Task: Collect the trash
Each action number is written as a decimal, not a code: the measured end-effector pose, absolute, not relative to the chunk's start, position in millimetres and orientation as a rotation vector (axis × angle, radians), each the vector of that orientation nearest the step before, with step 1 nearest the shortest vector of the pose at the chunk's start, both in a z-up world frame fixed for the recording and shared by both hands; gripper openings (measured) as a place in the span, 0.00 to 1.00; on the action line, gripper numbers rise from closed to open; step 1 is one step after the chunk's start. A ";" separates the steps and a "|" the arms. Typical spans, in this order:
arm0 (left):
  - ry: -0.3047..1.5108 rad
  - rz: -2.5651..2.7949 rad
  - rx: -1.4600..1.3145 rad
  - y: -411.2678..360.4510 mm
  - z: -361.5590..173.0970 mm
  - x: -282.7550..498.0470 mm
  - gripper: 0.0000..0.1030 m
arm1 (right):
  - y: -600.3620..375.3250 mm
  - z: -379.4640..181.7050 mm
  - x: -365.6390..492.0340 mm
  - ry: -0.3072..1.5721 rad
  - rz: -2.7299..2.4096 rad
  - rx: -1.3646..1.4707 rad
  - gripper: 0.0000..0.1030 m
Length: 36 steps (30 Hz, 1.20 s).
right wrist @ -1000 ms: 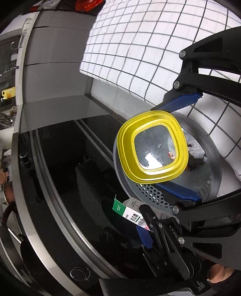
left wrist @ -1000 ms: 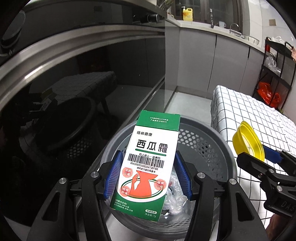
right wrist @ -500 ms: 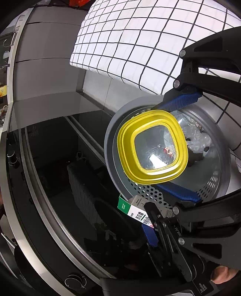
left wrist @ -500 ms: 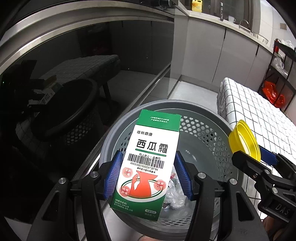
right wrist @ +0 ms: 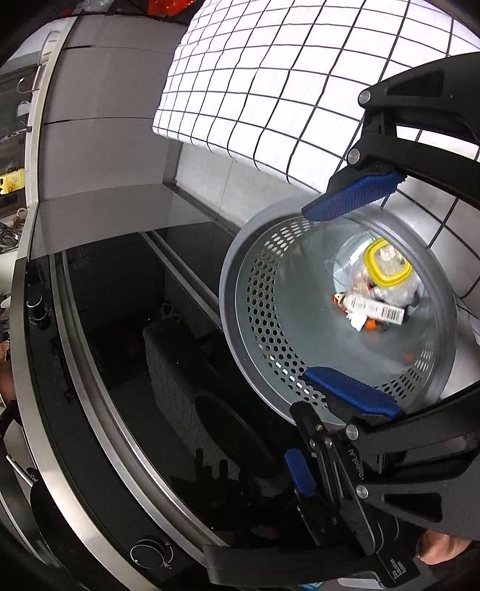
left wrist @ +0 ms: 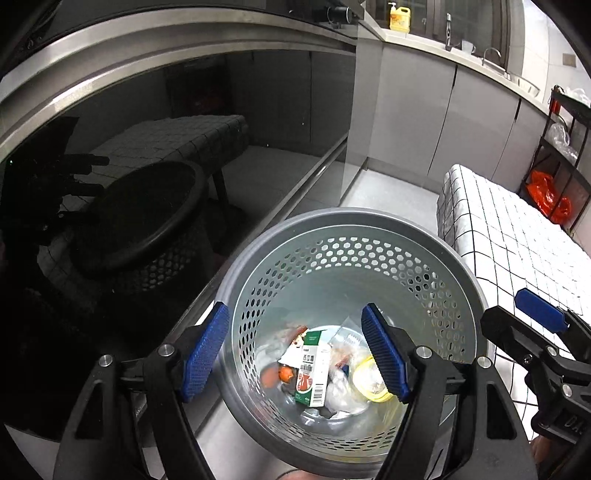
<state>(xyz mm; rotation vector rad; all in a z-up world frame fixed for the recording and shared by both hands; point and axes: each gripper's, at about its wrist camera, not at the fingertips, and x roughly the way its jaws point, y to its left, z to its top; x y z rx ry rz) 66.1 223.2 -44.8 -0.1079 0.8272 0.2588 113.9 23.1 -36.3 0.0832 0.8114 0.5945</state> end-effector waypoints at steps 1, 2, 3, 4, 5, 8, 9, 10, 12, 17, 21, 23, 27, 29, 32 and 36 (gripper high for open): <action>0.823 0.260 -0.106 222.3 -43.8 66.1 0.71 | 22.4 -36.6 113.2 0.811 0.590 0.082 0.75; 0.819 0.260 -0.106 222.0 -42.8 65.7 0.71 | 21.7 -37.1 112.4 0.811 0.583 0.078 0.75; 0.815 0.260 -0.106 221.5 -42.3 65.5 0.71 | 20.9 -38.0 111.9 0.811 0.579 0.077 0.75; 0.811 0.260 -0.106 219.9 -42.2 66.4 0.71 | 20.1 -38.5 110.7 0.810 0.574 0.075 0.75; 0.806 0.261 -0.105 219.5 -41.4 66.1 0.71 | 18.9 -39.3 110.4 0.809 0.568 0.074 0.75; 0.793 0.263 -0.102 217.8 -39.2 64.2 0.72 | 16.4 -40.2 107.0 0.804 0.554 0.071 0.75; 0.788 0.262 -0.101 217.7 -38.4 63.2 0.72 | 16.1 -40.4 106.0 0.803 0.548 0.071 0.75; 0.786 0.260 -0.100 217.3 -38.0 63.0 0.74 | 15.6 -40.6 105.0 0.801 0.543 0.070 0.75; 0.786 0.258 -0.092 215.8 -38.3 63.7 0.74 | 14.5 -40.4 103.7 0.798 0.535 0.071 0.75; 0.782 0.263 -0.083 214.6 -37.6 61.7 0.74 | 10.9 -39.7 101.4 0.795 0.523 0.083 0.75; 0.774 0.270 -0.083 215.2 -36.1 59.2 0.74 | 8.0 -36.8 99.4 0.790 0.515 0.092 0.75; 0.773 0.270 -0.080 214.2 -36.0 57.6 0.74 | 6.4 -35.5 97.7 0.786 0.511 0.095 0.75; 0.762 0.272 -0.078 212.2 -33.5 54.0 0.75 | 4.7 -33.4 95.3 0.783 0.499 0.095 0.75; 0.754 0.273 -0.081 212.2 -31.9 50.8 0.77 | 4.0 -32.8 93.1 0.780 0.493 0.093 0.75; 0.746 0.276 -0.086 212.4 -30.8 48.3 0.79 | 3.6 -32.0 90.5 0.779 0.485 0.093 0.75; 0.741 0.281 -0.098 214.5 -29.9 44.2 0.83 | 3.8 -29.8 87.9 0.775 0.477 0.089 0.75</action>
